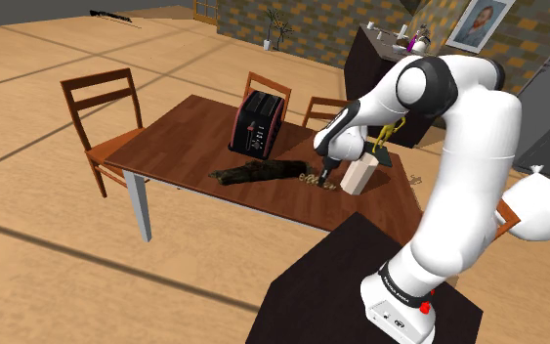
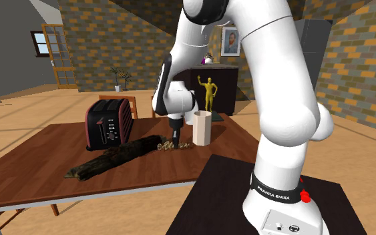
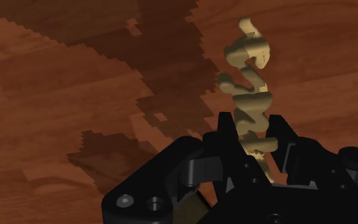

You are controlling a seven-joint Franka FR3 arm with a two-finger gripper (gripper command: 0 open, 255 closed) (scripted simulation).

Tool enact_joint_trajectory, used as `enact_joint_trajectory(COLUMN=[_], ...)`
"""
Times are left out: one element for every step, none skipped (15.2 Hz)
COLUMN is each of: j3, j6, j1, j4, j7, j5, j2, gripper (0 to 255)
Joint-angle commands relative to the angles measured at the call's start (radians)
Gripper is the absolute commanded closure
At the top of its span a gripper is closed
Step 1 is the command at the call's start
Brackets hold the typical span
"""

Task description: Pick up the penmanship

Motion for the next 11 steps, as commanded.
enact_joint_trajectory(j3=[-0.018, -0.027, -0.036, -0.045, -0.053, -0.062, -0.070, -0.078, -0.085, -0.086, -0.086], j6=[-0.020, -0.030, -0.041, -0.051, -0.062, -0.072, -0.083, -0.094, -0.105, -0.107, -0.107], j1=[0.014, 0.021, 0.028, 0.035, 0.041, 0.048, 0.054, 0.059, 0.065, 0.065, 0.065], j4=[-0.006, -0.009, -0.012, -0.014, -0.016, -0.018, -0.020, -0.022, -0.023, -0.023, -0.023], j7=[0.015, 0.023, 0.031, 0.039, 0.047, 0.055, 0.063, 0.071, 0.080, 0.081, 0.081], j5=[-0.019, -0.029, -0.040, -0.051, -0.062, -0.073, -0.085, -0.096, -0.108, -0.110, -0.110], j2=[-0.026, -0.040, -0.053, -0.067, -0.081, -0.094, -0.108, -0.121, -0.134, -0.136, -0.137], gripper=[255, 255, 255, 255, 255, 255, 255, 255, 255, 255, 255])
